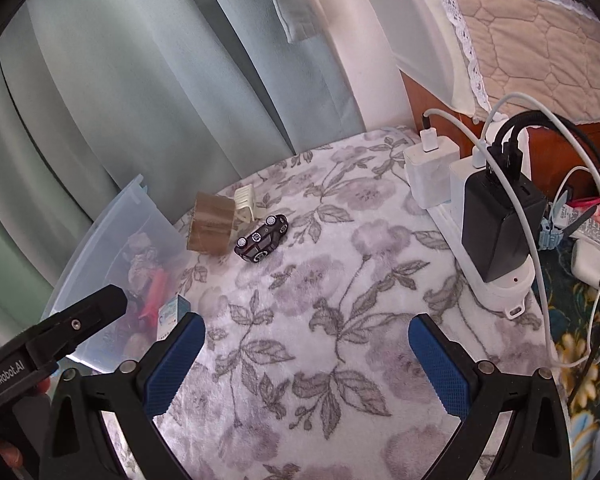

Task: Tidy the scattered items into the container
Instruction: 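Move both tools back from the box toward the ear-drops box and toy car, then grasp the white ear-drops box with the left tool while the right tool grasps the black toy car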

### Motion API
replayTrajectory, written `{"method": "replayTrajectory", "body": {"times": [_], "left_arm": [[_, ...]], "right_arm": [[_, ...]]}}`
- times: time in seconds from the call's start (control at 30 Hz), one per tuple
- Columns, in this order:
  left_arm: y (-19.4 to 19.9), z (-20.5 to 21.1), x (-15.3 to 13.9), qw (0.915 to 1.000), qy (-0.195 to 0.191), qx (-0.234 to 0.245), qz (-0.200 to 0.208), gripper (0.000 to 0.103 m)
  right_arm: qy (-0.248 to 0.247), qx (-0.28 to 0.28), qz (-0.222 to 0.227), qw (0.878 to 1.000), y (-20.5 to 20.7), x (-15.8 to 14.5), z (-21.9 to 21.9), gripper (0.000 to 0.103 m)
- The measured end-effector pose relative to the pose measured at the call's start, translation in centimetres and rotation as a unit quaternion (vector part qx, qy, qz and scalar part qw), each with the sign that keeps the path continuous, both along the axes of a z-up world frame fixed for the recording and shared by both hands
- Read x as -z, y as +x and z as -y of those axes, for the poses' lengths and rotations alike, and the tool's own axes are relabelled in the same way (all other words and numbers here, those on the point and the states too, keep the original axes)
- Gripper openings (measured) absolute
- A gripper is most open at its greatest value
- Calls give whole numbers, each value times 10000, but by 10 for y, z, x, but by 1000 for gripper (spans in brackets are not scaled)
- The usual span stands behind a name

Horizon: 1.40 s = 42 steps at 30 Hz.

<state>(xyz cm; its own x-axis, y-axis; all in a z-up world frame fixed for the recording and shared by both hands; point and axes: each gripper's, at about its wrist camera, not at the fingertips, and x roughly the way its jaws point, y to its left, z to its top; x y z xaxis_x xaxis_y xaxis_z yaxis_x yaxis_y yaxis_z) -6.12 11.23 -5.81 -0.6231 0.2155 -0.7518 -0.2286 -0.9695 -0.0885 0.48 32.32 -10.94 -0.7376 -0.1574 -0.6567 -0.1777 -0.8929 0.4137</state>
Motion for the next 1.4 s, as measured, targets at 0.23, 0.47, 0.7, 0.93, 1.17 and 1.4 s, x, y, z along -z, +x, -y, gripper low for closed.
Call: {"method": "replayTrajectory", "body": {"times": [0.23, 0.47, 0.7, 0.93, 1.17, 1.4], "left_arm": [[-13, 5, 24, 9990, 205, 4, 402, 103], [-25, 14, 44, 9967, -74, -571, 567, 103], [-40, 29, 72, 9870, -227, -1331, 873, 103], [-49, 29, 95, 9809, -348, -1606, 1040, 101], [-62, 37, 112, 9746, -181, -1892, 1184, 84], [-69, 37, 115, 9754, -116, -1926, 1066, 83]], "right_arm": [[328, 65, 268, 9991, -13, 10, -1, 103], [535, 68, 418, 9977, -28, 15, 0, 103], [634, -31, 320, 9975, -40, 15, 5, 103], [435, -307, 323, 9981, -53, 23, 10, 102], [397, -550, 265, 9973, -68, 28, 20, 101], [195, -698, 399, 9966, -96, 41, 26, 97]]}}
